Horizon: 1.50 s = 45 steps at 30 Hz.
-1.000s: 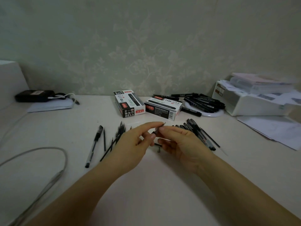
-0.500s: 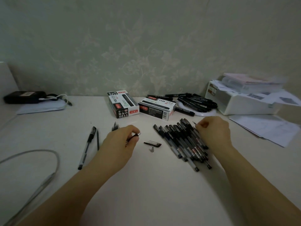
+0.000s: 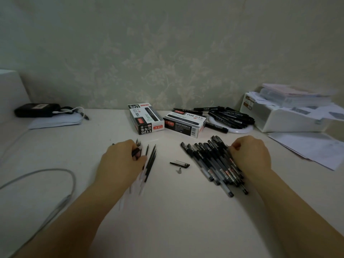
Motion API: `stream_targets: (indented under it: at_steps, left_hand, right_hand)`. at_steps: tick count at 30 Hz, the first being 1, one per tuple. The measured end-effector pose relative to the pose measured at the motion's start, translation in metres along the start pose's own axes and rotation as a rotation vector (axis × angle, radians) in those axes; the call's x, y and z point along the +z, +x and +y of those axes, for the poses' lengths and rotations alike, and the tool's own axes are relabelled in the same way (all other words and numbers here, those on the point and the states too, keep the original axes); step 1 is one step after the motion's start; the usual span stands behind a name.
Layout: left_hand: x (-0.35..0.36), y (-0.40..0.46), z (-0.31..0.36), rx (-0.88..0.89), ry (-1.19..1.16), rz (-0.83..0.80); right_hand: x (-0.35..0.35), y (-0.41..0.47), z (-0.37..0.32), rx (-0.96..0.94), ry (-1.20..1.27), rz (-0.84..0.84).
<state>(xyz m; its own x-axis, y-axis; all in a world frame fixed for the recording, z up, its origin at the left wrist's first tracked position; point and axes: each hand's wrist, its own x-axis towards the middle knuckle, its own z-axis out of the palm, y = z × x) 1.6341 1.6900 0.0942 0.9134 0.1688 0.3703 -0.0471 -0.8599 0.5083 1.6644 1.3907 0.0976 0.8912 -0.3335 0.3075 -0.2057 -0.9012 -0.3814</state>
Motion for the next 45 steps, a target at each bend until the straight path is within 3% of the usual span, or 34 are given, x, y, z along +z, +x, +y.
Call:
stream_targets:
  at_steps: [5,12,24,27,29,32,34,36,42,45]
  left_hand:
    - [0.003,-0.008,0.014,0.090,0.037,-0.147]
    - [0.001,-0.011,0.017,0.065,0.181,-0.199]
    - [0.001,-0.010,0.017,0.070,0.258,-0.184]
    - [-0.004,-0.007,0.018,0.110,0.118,-0.053]
    - [-0.005,-0.006,0.021,0.176,-0.093,0.027]
    - [0.000,-0.010,0.029,0.260,-0.363,-0.069]
    - [0.008,-0.013,0.031,0.269,-0.445,-0.150]
    - [0.014,-0.012,0.029,0.242,-0.505,-0.221]
    - [0.017,-0.009,0.021,0.267,-0.519,-0.355]
    - [0.017,-0.009,0.023,0.266,-0.546,-0.379]
  right_hand:
    - [-0.005,-0.012,-0.019,-0.173,0.138,0.125]
    - [0.001,-0.041,-0.054,-0.438,0.277,0.038]
    - [0.007,-0.054,-0.067,-0.480,0.386,-0.049]
    - [0.006,-0.058,-0.071,-0.396,0.573,-0.132]
    - [0.005,-0.061,-0.075,-0.258,0.820,-0.308]
    - [0.005,-0.067,-0.082,-0.150,1.064,-0.569]
    - [0.004,-0.068,-0.083,-0.145,1.127,-0.627]
    - [0.004,-0.066,-0.081,-0.122,1.144,-0.593]
    - [-0.008,-0.051,-0.074,0.129,1.287,-0.234]
    - [-0.009,-0.048,-0.072,0.194,1.391,-0.204]
